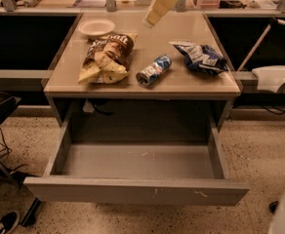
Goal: Place redbull can into top drawer
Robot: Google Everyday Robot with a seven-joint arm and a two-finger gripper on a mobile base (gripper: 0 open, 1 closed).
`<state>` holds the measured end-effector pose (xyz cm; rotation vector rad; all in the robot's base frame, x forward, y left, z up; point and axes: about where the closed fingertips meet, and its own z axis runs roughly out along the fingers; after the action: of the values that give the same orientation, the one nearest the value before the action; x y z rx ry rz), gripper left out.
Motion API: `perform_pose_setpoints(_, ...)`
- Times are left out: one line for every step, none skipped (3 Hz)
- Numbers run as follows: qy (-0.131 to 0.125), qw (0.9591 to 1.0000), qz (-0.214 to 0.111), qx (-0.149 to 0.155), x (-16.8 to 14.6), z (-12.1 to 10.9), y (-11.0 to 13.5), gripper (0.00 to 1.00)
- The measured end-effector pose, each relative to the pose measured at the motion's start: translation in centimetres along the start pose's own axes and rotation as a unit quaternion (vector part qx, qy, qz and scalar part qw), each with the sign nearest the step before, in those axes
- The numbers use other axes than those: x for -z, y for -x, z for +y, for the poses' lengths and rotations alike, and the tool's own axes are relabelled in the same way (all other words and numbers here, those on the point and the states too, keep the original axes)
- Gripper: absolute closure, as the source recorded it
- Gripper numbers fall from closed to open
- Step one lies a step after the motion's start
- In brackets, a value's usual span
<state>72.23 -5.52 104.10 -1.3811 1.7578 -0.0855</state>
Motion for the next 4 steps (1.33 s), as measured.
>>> perform_pose_setpoints(0.053,0.9967,-0.007,-0.061,-5.3,1.6,-2.5,0.0)
perform_pose_setpoints(0.103,0.9874,0.027,-0.117,-7.8,3.8,-5.3,0.0)
perform_pose_setpoints(0.135,0.974,0.091,-0.157,-5.5,6.7,-7.6,0.0)
perform_pose_setpoints(0.135,0.9739,0.091,-0.157,-5.5,6.7,-7.6,0.0)
